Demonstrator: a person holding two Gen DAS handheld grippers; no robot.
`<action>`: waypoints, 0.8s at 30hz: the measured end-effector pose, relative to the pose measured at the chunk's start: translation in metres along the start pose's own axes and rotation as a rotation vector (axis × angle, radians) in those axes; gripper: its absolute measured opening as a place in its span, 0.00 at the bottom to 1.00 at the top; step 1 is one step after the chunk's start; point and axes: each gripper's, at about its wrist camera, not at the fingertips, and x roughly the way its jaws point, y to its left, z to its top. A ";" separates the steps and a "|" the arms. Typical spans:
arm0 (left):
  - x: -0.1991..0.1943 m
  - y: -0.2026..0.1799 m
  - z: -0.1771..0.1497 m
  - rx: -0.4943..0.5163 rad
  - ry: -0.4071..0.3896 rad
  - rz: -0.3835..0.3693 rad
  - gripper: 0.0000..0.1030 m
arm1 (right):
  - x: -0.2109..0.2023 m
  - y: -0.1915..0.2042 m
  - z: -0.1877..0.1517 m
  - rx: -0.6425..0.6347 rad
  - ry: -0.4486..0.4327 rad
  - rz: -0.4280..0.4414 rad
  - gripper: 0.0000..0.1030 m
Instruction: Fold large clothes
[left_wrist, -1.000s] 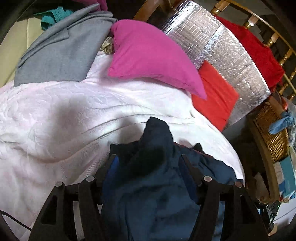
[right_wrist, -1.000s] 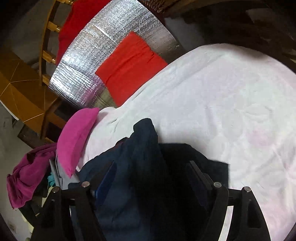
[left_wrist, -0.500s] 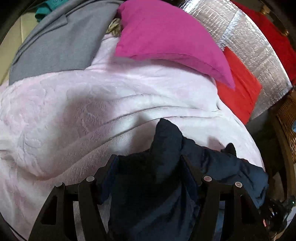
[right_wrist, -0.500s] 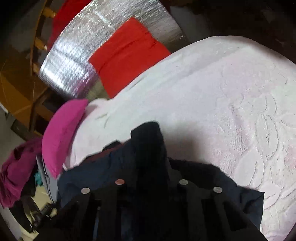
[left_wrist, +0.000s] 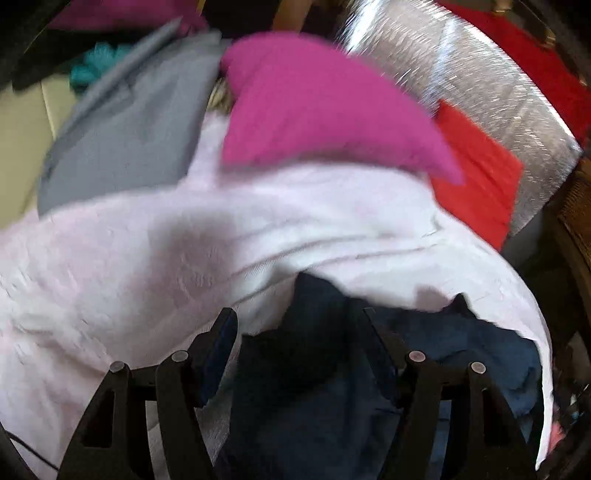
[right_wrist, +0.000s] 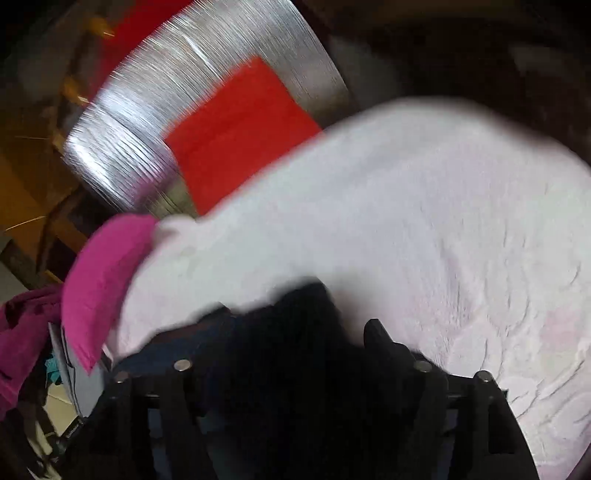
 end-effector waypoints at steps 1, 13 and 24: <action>-0.011 -0.007 0.001 0.026 -0.036 0.003 0.67 | -0.007 0.009 -0.001 -0.035 -0.024 0.008 0.70; 0.019 -0.094 -0.047 0.354 0.104 0.043 0.71 | 0.067 0.118 -0.057 -0.242 0.296 0.271 0.45; 0.011 -0.083 -0.045 0.355 0.122 0.048 0.76 | 0.076 0.096 -0.043 -0.065 0.344 0.304 0.48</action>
